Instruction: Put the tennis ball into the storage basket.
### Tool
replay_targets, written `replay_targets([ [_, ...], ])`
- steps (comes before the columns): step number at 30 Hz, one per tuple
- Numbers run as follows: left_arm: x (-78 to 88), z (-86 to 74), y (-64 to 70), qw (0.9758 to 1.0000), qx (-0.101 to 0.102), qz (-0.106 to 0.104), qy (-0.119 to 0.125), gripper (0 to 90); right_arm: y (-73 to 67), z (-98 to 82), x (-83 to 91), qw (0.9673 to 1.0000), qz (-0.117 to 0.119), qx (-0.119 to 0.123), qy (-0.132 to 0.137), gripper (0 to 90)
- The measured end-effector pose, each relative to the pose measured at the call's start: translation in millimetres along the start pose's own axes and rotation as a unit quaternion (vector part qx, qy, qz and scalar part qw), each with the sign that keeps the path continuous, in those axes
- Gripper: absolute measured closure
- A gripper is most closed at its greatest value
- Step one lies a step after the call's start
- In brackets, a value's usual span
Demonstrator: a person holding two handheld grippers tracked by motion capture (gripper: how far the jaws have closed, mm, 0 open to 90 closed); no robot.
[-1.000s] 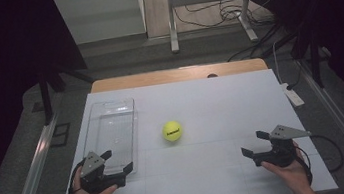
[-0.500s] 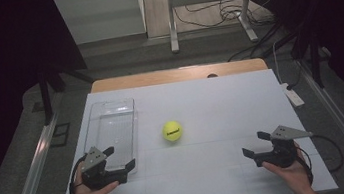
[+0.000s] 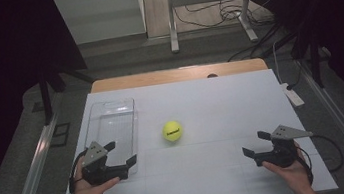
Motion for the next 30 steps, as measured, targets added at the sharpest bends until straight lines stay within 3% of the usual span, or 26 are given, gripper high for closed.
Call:
replay_targets([
  [30, -15.2, 14.8, -1.3, 0.9995, -0.014, -0.015, -0.025, 10.4, 0.2, -0.5, -0.6, 1.0000, 0.001, 0.002, -0.003, 10.9],
])
Point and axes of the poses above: each handheld gripper's, and its own axes: x roughly backward along the jaws, z roughly out of its top, y roughly to its right, the point moved 4 cm from there along -x, roughly forward along the jaws, and after that the axes turned 12 degrees about -x, right-handed, at the moved point
